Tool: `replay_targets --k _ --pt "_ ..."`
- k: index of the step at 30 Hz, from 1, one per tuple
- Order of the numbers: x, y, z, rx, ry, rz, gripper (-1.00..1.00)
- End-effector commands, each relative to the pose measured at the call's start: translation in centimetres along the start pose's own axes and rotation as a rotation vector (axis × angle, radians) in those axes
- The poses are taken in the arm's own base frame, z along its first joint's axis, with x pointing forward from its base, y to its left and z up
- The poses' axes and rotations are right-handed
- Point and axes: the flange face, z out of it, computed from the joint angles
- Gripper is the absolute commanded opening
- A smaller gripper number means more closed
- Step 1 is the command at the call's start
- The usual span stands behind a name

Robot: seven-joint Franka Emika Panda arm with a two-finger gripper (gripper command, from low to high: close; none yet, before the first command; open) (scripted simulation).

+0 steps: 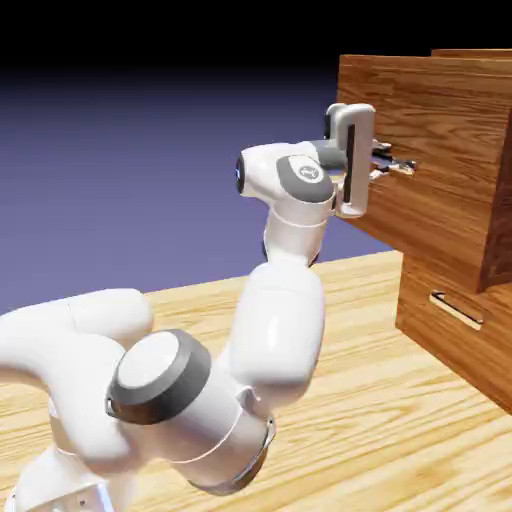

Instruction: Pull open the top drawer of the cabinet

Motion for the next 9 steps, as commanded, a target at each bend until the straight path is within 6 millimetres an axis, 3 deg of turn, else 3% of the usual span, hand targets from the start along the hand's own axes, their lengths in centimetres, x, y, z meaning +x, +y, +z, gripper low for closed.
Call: replay_targets --k 1,3,4,5,9 --pt "0.0 0.0 -1.3 -0.002 0.0 -0.001 -1.0" --pt "0.0 0.0 -3.6 -0.002 0.001 0.0 -1.0" --pt "0.0 0.0 -3.6 -0.002 0.001 0.0 1.0" --pt "0.0 0.0 -3.6 -0.002 0.001 0.0 1.0" --pt "0.0 0.0 -8.6 -0.002 0.0 -0.001 1.0"
